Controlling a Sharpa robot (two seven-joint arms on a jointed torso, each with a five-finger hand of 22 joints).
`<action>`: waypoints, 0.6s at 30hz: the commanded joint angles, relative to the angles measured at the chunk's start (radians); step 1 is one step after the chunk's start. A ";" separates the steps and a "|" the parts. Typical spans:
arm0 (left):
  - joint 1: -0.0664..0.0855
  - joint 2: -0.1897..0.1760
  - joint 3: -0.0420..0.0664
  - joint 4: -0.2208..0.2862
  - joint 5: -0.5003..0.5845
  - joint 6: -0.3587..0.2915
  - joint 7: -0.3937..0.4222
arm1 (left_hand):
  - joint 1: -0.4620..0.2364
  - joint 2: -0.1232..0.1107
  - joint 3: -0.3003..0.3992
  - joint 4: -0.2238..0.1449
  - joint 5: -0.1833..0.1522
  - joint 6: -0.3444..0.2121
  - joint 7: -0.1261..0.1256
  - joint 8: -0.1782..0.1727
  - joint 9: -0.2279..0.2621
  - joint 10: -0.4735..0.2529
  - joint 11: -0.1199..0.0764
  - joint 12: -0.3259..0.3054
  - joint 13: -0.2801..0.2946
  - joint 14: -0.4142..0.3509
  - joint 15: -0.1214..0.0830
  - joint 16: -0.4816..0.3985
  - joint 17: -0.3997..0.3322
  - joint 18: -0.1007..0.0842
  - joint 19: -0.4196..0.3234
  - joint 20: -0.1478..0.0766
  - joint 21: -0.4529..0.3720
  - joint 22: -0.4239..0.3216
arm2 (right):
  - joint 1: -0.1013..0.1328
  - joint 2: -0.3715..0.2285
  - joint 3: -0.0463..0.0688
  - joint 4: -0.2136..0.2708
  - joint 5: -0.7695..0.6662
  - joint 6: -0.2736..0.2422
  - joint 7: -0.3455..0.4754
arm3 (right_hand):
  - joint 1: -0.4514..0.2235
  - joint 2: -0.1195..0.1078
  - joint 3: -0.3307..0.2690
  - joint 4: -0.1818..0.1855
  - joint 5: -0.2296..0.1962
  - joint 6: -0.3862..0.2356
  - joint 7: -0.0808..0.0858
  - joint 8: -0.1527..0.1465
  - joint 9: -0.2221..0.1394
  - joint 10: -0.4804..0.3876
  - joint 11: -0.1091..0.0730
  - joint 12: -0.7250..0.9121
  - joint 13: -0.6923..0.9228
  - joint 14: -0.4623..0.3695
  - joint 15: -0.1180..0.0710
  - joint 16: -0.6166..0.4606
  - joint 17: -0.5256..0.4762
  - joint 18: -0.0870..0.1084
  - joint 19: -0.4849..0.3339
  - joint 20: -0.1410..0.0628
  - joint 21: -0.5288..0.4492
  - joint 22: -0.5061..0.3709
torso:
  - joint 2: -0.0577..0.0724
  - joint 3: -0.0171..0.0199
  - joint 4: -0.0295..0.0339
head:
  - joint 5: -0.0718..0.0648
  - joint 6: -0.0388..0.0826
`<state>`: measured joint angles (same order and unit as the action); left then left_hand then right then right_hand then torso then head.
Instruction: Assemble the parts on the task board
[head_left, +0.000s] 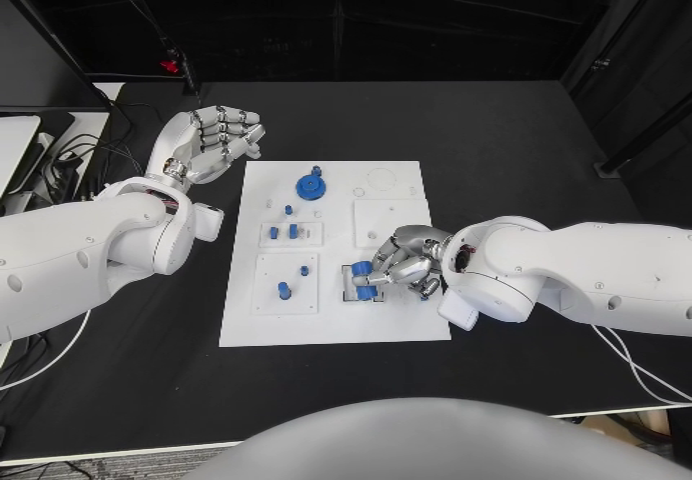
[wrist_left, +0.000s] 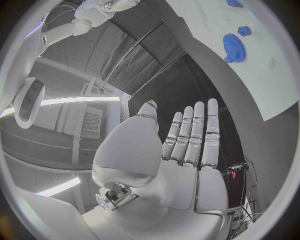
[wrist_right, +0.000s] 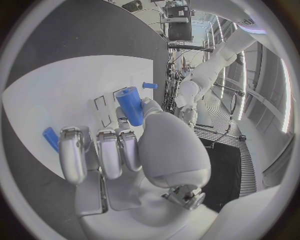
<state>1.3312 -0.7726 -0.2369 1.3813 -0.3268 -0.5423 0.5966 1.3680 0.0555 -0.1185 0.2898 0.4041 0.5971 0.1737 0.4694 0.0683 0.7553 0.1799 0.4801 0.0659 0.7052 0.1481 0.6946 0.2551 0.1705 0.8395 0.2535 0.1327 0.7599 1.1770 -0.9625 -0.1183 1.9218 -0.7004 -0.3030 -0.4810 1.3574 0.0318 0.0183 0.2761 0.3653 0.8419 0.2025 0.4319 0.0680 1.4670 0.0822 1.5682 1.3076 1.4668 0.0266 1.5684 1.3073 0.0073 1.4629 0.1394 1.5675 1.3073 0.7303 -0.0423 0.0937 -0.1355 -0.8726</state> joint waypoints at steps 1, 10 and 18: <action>0.002 0.000 0.001 0.002 0.003 0.007 0.004 | -0.004 0.010 -0.006 0.002 0.006 -0.009 0.058 0.005 -0.001 -0.006 0.003 0.006 -0.001 -0.009 0.001 0.003 -0.001 0.009 0.006 0.000 0.006 -0.001 | 0.001 0.004 0.000 -0.001 -0.041 0.015 -0.045 | -0.010 0.001 0.001 0.006 -0.003 0.072 -0.062 -0.005 0.001 0.104 -0.006 0.003 0.263 0.104 -0.001 0.002 0.263 -0.007 0.108 -0.005 0.003 0.263 | 0.000 0.0001 -0.0004 | 0.000 0.000; 0.002 -0.001 0.001 0.002 0.003 0.008 0.004 | -0.004 0.010 -0.006 0.002 0.006 -0.009 0.058 0.005 -0.001 -0.006 0.003 0.006 -0.001 -0.009 0.001 0.003 -0.001 0.009 0.006 0.000 0.006 -0.001 | 0.000 0.017 0.000 -0.009 -0.060 0.006 -0.053 | -0.024 0.005 -0.008 0.012 -0.003 0.077 -0.061 -0.015 0.002 0.104 -0.005 0.003 0.263 0.104 -0.001 0.002 0.263 -0.007 0.108 -0.004 0.003 0.263 | 0.000 -0.0002 -0.0002 | 0.000 0.000; 0.002 -0.004 0.001 0.004 0.003 0.007 0.004 | -0.004 0.010 -0.006 0.002 0.006 -0.009 0.058 0.005 -0.001 -0.006 0.003 0.006 -0.001 -0.009 0.001 0.003 -0.001 0.009 0.006 0.000 0.006 -0.001 | 0.000 0.032 0.000 -0.016 -0.076 0.004 -0.061 | -0.055 0.009 -0.031 0.014 -0.003 0.084 -0.059 -0.031 0.003 0.104 -0.003 0.003 0.263 0.104 0.000 0.002 0.263 -0.007 0.108 -0.003 0.003 0.263 | 0.000 0.0006 -0.0007 | 0.005 0.000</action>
<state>1.3312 -0.7765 -0.2369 1.3832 -0.3268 -0.5418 0.5962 1.3680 0.0555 -0.1185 0.2899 0.4041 0.5971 0.1737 0.4694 0.0682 0.7553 0.1799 0.4801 0.0659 0.7051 0.1481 0.6946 0.2552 0.1706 0.8395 0.2536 0.1326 0.7600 1.1770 -0.9331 -0.1180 1.9046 -0.7583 -0.3013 -0.5336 1.3076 0.0422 -0.0073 0.2893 0.3649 0.8770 0.1842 0.4053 0.0693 1.4670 0.0822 1.5683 1.3076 1.4668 0.0267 1.5684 1.3073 0.0073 1.4629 0.1394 1.5675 1.3073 0.7298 -0.0420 0.0926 -0.1314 -0.8726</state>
